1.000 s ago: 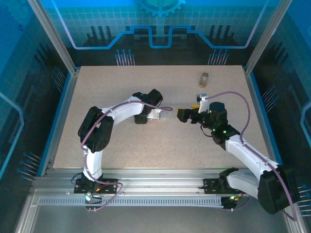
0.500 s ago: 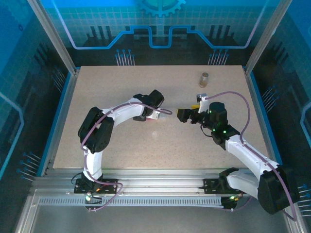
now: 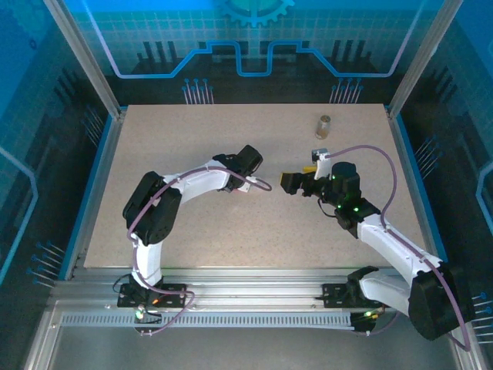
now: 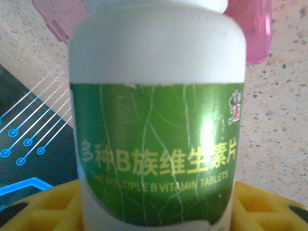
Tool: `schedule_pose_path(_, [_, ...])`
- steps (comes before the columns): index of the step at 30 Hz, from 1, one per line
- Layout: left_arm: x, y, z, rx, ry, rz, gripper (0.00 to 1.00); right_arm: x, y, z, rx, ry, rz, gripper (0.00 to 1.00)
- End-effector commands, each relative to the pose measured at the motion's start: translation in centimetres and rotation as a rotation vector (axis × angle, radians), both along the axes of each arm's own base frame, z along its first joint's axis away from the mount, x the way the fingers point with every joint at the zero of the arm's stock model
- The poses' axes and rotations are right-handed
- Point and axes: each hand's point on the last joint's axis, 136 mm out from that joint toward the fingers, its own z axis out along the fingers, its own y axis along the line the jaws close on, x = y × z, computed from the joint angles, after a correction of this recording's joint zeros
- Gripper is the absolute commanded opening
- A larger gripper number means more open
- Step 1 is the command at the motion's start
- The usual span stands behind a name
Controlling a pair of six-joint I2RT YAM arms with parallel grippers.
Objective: Sort the pills into containers
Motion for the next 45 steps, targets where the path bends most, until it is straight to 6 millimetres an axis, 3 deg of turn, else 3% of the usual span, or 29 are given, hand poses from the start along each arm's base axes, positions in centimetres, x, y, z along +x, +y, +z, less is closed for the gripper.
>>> schedule_pose_path(1, [0.0,0.3,1.2,0.067,-0.027,-0.052,0.00,0.0,-0.1,0.6,0.007,-0.030,-0.002,1.00])
schedule_pose_path(15, [-1.5,-0.1,0.6,-0.062,-0.007,0.035,0.00,0.1,0.0,0.5,0.007,-0.027,0.000,1.00])
schedule_pose_path(25, [-2.7,0.8,-0.9,-0.141,0.007,0.120,0.00,0.2,0.1,0.0,0.003,-0.016,0.002,1.00])
schedule_pose_path(37, [-2.7,1.1,-0.9,-0.393,-0.006,0.226,0.00,0.2,0.3,-0.1,0.003,-0.012,0.008,1.00])
schedule_pose_path(45, [-2.6,0.3,-1.3,-0.585,-0.032,0.263,0.00,0.3,0.4,-0.2,-0.003,-0.010,0.009,1.00])
